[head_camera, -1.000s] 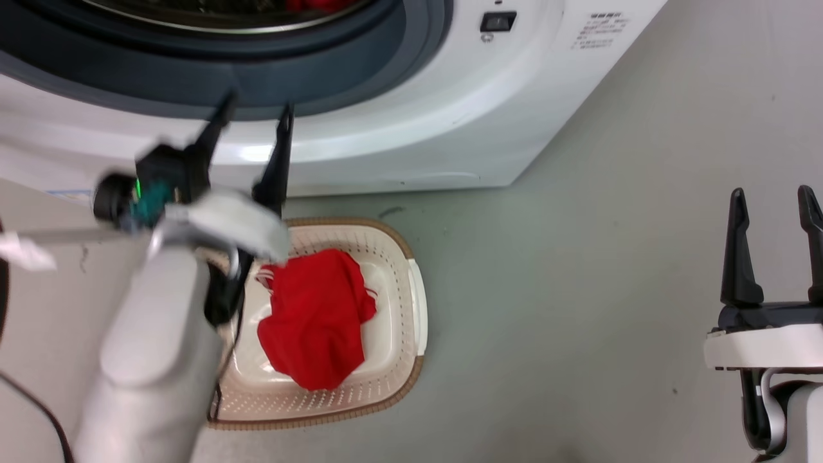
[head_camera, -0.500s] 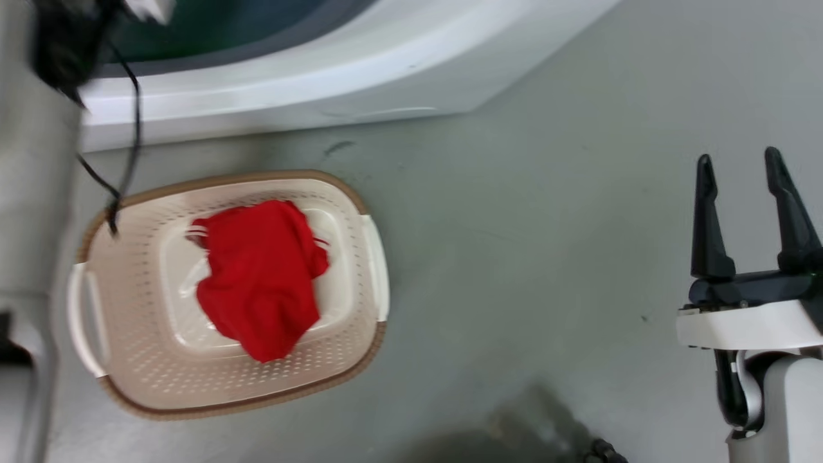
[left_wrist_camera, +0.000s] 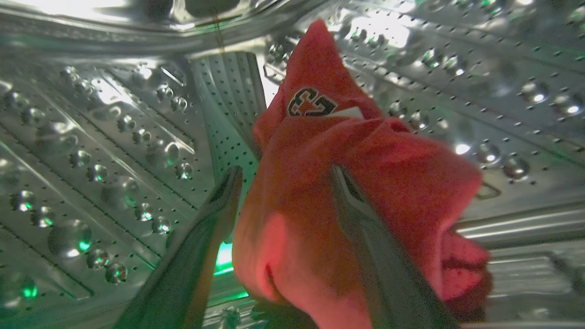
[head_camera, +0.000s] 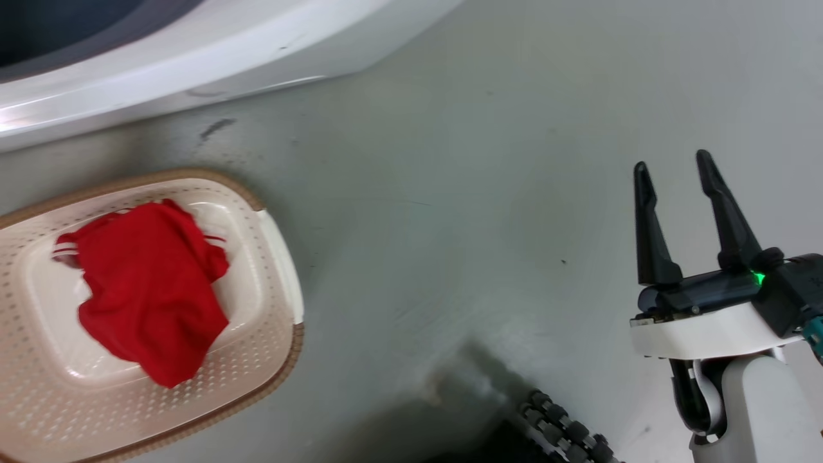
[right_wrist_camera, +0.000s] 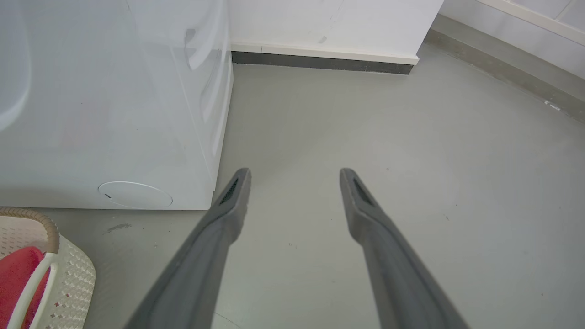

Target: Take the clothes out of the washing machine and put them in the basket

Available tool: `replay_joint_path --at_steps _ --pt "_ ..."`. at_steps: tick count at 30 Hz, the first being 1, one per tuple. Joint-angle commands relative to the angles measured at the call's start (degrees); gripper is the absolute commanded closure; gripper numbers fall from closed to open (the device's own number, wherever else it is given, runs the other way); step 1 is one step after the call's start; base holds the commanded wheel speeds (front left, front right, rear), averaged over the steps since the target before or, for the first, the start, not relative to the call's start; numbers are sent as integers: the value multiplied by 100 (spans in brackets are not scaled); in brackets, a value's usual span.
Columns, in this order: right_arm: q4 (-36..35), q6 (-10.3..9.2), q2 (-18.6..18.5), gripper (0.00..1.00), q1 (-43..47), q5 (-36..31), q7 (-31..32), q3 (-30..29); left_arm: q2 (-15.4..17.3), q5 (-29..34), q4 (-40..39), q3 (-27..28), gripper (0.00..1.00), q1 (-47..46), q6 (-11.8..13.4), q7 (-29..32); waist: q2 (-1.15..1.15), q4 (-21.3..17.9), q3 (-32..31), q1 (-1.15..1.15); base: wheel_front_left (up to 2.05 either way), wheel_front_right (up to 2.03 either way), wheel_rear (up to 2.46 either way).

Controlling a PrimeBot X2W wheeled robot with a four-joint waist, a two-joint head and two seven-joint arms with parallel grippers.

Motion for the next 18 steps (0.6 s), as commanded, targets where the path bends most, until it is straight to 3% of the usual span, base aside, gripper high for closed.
replay_joint_path --at_steps 1,16,17,18 --pt "18 -6 7 0 43 80 -12 68 69 63 148 -51 0 -70 43 105 0 -214 132 -1 0 0 0" --pt "-48 -6 8 0 9 312 -12 169 100 42 897 -240 0 -55 69 576 0 -498 323 -1 0 0 0" --pt "-52 -6 9 0 15 312 -12 161 65 18 927 -257 57 -54 44 651 0 -493 330 -1 0 0 0" --pt "-54 -6 9 0 17 312 -12 151 47 13 937 -303 100 -51 28 718 0 -487 337 -1 0 0 0"
